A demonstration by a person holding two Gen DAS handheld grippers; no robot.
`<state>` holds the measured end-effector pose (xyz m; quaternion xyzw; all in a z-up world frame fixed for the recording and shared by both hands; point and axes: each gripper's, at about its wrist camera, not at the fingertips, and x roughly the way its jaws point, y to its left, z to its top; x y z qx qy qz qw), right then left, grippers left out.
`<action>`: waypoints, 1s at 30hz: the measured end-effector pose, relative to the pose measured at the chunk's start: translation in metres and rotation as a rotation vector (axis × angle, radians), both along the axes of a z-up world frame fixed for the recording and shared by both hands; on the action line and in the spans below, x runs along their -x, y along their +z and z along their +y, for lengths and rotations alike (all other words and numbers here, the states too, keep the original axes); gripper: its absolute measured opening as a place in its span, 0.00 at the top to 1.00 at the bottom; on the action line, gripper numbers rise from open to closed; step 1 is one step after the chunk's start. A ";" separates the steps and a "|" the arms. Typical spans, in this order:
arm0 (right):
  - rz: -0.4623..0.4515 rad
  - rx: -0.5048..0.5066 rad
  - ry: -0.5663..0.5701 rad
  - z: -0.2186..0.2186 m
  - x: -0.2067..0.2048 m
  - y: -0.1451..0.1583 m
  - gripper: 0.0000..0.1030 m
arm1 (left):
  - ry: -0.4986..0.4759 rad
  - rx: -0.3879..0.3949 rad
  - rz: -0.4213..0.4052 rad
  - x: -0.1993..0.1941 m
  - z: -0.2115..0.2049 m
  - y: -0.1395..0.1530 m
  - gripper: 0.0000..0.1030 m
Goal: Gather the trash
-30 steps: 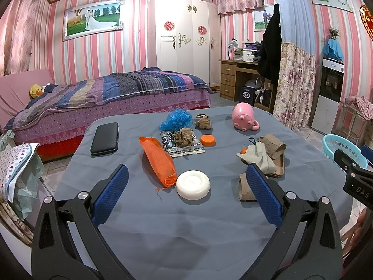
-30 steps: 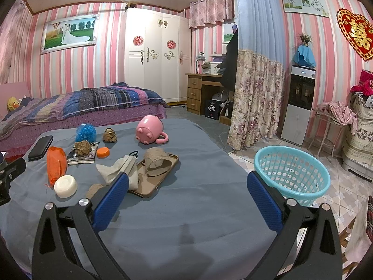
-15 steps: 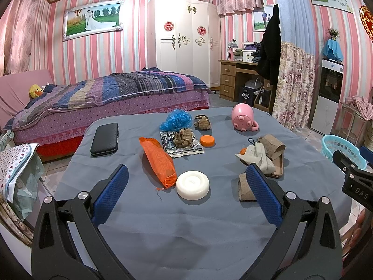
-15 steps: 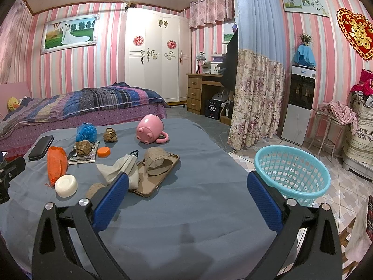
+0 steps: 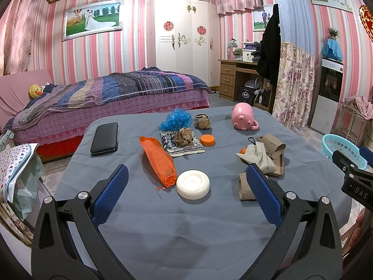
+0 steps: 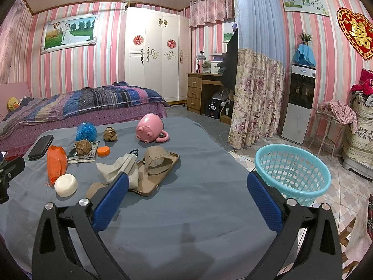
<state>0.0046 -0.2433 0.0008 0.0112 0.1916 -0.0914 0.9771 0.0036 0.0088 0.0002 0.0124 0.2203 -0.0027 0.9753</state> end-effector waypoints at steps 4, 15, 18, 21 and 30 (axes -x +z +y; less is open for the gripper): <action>0.003 0.003 -0.001 0.000 0.000 0.001 0.04 | 0.000 0.002 0.002 -0.001 0.001 0.000 0.05; 0.007 0.001 -0.003 0.002 -0.004 -0.013 0.04 | 0.003 0.002 0.005 0.003 0.001 -0.003 0.05; 0.008 0.001 -0.003 0.002 -0.004 -0.012 0.04 | 0.003 0.001 0.007 0.003 0.001 -0.004 0.05; 0.007 0.001 -0.003 0.002 -0.004 -0.012 0.04 | 0.006 0.001 0.006 0.003 0.002 -0.006 0.05; 0.013 0.002 0.000 0.000 -0.004 -0.014 0.04 | 0.019 0.001 0.014 -0.003 0.009 -0.007 0.05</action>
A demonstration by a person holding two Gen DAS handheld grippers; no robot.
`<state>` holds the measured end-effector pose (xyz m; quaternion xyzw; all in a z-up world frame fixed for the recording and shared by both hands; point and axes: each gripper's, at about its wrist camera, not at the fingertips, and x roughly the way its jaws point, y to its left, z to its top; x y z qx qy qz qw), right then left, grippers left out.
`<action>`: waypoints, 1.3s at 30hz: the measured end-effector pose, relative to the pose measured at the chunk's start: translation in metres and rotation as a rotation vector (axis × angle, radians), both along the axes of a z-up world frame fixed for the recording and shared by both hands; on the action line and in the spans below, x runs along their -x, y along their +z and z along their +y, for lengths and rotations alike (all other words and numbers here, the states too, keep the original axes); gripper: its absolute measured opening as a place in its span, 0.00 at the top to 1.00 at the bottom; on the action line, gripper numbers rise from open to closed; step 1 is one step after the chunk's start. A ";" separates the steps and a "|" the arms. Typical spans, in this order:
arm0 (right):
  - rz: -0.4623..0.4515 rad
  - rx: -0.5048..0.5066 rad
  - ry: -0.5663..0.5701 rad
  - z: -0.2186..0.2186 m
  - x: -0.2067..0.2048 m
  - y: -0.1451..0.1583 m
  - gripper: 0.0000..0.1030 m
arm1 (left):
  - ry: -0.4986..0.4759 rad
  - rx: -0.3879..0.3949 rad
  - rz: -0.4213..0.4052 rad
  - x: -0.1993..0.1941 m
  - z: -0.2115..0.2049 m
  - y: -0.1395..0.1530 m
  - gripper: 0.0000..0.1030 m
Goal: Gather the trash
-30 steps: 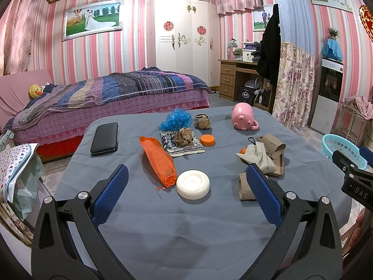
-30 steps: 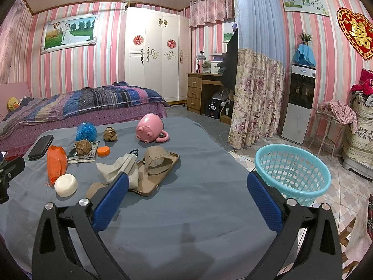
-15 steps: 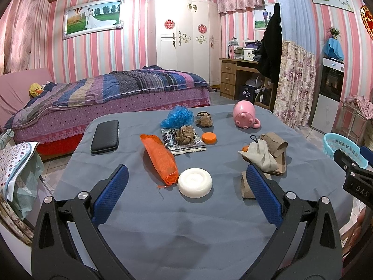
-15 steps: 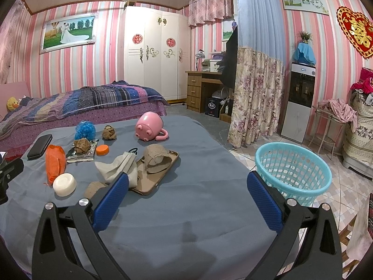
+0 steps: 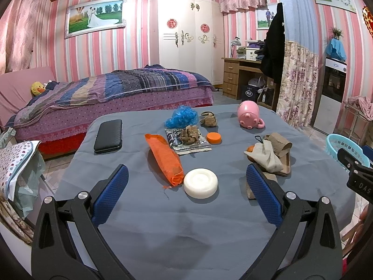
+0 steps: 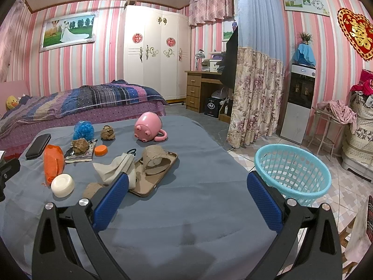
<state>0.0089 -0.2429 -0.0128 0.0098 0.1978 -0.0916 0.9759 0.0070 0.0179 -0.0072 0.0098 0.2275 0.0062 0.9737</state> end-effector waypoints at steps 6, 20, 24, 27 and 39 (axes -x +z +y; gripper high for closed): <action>0.017 0.003 0.004 -0.002 -0.003 0.001 0.04 | 0.029 -0.005 0.006 -0.005 0.014 0.001 0.05; 0.128 0.023 0.108 0.034 -0.042 -0.012 0.04 | 0.179 -0.007 0.033 -0.015 0.086 -0.008 0.05; 0.173 0.003 0.160 0.047 -0.052 -0.024 0.04 | 0.199 -0.007 0.061 -0.019 0.103 -0.020 0.05; 0.214 -0.004 0.183 0.056 -0.061 -0.034 0.04 | 0.221 -0.006 0.081 -0.022 0.114 -0.029 0.05; 0.311 0.001 0.302 0.100 -0.086 -0.060 0.05 | 0.247 0.028 0.136 -0.029 0.134 -0.055 0.05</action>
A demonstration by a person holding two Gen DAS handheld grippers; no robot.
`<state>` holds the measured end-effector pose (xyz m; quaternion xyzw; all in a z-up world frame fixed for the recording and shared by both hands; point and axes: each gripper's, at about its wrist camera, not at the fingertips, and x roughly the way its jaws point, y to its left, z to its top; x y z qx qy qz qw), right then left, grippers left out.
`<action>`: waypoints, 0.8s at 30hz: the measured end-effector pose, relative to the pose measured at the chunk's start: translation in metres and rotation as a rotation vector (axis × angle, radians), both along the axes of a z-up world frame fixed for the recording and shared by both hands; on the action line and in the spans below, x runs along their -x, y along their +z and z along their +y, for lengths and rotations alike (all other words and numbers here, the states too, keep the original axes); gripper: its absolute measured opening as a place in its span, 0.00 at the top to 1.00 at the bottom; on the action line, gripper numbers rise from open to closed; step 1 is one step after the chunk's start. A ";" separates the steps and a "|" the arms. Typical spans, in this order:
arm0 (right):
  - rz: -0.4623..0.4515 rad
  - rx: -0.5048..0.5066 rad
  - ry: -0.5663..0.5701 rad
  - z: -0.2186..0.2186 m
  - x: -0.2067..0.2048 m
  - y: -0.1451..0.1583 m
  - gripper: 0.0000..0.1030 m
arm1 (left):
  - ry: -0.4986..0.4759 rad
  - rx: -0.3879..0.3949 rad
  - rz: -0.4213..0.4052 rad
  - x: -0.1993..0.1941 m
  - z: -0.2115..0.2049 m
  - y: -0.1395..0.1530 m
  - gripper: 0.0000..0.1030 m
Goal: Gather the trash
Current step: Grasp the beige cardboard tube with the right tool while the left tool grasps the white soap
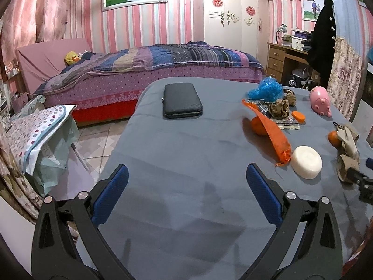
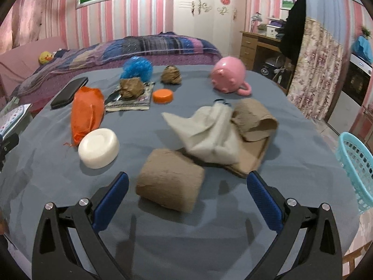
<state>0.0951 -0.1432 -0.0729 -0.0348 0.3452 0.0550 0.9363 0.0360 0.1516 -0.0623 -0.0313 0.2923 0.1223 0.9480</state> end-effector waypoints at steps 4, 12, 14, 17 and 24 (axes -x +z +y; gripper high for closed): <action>0.054 -0.033 0.023 0.003 -0.009 -0.009 0.31 | -0.020 0.008 0.001 0.000 -0.009 0.001 0.05; 0.061 -0.083 0.093 -0.006 0.000 -0.006 0.48 | -0.095 0.053 0.015 -0.004 -0.045 0.005 0.05; 0.053 -0.081 0.097 -0.014 0.003 -0.002 0.48 | -0.119 0.069 0.024 -0.006 -0.056 0.005 0.05; 0.038 -0.090 0.081 -0.033 0.009 0.003 0.48 | -0.161 0.082 0.042 -0.008 -0.079 0.003 0.05; 0.023 -0.090 0.015 -0.078 0.017 0.009 0.48 | -0.204 0.122 0.107 -0.024 -0.122 -0.012 0.07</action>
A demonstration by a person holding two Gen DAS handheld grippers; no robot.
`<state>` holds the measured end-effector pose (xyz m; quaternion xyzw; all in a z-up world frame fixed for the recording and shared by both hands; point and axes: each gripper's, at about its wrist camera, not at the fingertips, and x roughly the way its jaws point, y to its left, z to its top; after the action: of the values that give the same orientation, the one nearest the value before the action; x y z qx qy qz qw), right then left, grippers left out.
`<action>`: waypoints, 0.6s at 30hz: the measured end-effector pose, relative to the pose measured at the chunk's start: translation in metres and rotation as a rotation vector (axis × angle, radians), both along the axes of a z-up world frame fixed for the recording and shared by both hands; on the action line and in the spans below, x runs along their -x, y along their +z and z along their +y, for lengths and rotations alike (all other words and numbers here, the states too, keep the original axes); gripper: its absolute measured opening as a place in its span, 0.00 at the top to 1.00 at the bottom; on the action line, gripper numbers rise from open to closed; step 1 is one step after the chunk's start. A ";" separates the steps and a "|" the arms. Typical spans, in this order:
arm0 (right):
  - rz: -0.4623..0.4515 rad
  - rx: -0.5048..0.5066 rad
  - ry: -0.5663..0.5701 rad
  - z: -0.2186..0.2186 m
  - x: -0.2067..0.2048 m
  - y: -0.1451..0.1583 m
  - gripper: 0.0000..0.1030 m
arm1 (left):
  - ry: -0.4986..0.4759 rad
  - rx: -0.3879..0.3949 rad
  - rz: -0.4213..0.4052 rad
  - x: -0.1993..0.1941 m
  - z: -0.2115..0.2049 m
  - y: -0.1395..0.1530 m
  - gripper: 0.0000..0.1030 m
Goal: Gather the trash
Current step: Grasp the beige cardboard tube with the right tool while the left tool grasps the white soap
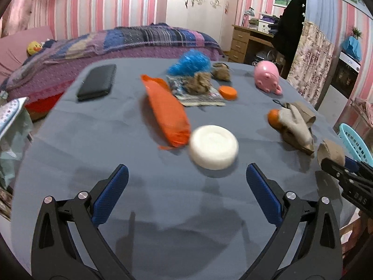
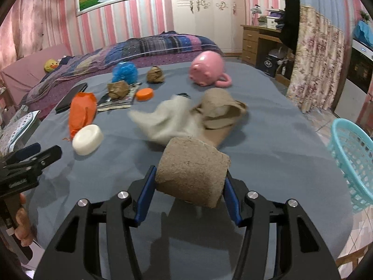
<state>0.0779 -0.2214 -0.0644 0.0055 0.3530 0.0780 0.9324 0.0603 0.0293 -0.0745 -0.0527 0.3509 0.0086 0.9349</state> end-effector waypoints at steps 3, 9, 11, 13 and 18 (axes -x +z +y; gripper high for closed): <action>-0.003 0.004 -0.027 -0.016 0.003 -0.001 0.48 | -0.015 0.024 0.027 -0.008 -0.011 -0.005 0.17; -0.014 -0.037 -0.077 -0.045 0.001 0.000 0.48 | -0.009 -0.009 0.104 -0.034 -0.028 -0.016 0.21; -0.016 -0.042 -0.084 -0.049 0.001 -0.001 0.48 | -0.002 -0.017 0.128 -0.044 -0.030 -0.019 0.21; -0.018 -0.050 -0.090 -0.054 -0.001 -0.002 0.48 | 0.001 -0.023 0.145 -0.052 -0.032 -0.020 0.22; -0.021 -0.071 -0.106 -0.063 -0.001 -0.004 0.48 | 0.005 -0.066 0.169 -0.071 -0.041 -0.020 0.37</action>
<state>0.0792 -0.2848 -0.0687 0.0563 0.3394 0.0413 0.9381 0.1314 -0.0114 -0.0944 -0.0217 0.4280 0.0271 0.9031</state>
